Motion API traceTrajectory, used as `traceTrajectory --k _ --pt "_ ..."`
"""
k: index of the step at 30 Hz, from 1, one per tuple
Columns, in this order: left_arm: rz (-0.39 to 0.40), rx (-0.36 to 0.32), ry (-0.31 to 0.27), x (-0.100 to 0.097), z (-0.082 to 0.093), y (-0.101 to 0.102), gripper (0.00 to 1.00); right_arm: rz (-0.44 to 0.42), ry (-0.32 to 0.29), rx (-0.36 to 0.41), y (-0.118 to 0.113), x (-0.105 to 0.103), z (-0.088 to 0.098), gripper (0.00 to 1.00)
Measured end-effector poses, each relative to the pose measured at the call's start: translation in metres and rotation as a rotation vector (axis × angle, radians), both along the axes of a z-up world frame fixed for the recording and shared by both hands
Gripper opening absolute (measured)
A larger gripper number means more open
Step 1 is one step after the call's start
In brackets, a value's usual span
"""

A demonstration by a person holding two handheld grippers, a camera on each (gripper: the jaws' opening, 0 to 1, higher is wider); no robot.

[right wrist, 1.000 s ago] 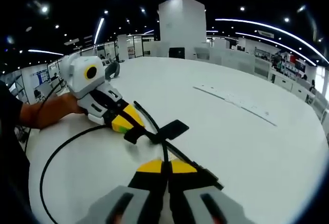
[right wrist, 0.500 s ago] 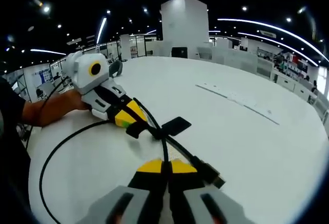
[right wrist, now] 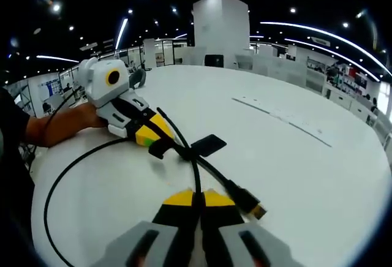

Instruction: Find the charging cable on the desk, coil it up and secure with Velcro.

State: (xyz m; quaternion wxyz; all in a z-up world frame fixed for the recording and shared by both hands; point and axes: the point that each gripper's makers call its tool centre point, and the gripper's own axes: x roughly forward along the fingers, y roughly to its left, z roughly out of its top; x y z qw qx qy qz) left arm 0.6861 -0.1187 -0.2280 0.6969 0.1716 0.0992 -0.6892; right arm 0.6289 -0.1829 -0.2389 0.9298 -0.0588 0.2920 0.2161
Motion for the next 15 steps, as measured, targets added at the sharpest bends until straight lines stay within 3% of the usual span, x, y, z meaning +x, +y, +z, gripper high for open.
traceTrajectory --k 15 --pt "-0.013 -0.018 -0.012 -0.0094 0.0012 -0.0038 0.05 0.017 -0.01 -0.018 -0.0023 -0.001 0.0011 0.04"
